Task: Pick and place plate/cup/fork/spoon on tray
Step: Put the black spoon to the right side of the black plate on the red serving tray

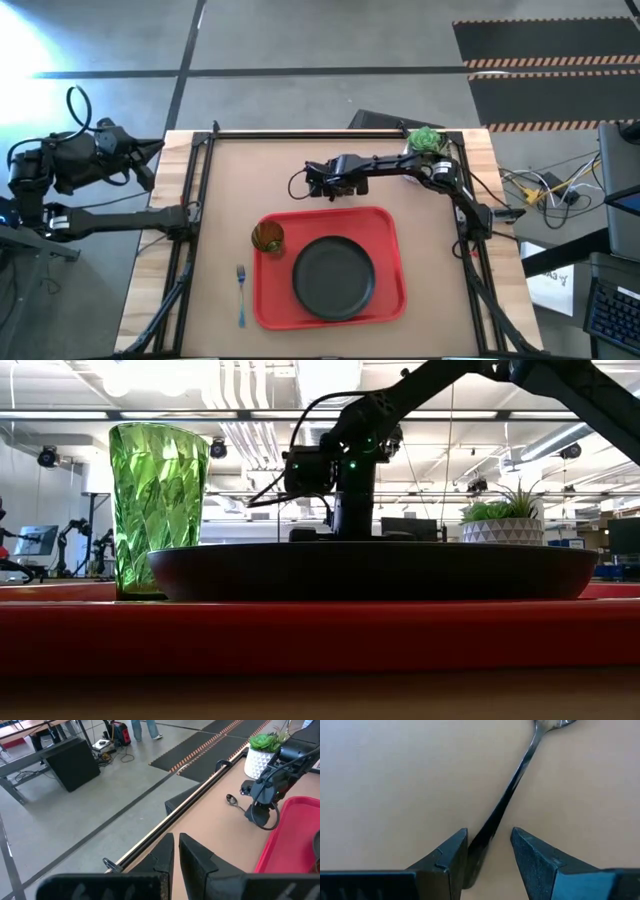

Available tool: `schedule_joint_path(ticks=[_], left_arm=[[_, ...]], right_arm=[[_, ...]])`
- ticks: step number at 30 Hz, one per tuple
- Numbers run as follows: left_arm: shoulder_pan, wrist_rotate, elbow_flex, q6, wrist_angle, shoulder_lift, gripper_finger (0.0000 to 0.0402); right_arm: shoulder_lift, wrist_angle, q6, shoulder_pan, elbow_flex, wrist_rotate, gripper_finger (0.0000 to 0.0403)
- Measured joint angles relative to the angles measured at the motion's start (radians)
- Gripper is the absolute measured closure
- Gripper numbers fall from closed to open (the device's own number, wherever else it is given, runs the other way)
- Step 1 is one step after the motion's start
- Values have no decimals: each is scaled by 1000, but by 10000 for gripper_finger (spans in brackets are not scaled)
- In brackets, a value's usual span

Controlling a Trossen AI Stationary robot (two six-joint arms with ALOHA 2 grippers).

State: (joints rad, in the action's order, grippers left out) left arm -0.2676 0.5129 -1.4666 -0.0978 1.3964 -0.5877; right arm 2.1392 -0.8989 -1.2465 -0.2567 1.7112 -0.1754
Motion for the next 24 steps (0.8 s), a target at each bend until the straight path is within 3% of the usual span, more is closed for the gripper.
schedule_joint_path(ticks=[24], left_arm=[[0,-7,0,0,3,0,391]], right_arm=[[6,129,18,-65,-32,-35,265]])
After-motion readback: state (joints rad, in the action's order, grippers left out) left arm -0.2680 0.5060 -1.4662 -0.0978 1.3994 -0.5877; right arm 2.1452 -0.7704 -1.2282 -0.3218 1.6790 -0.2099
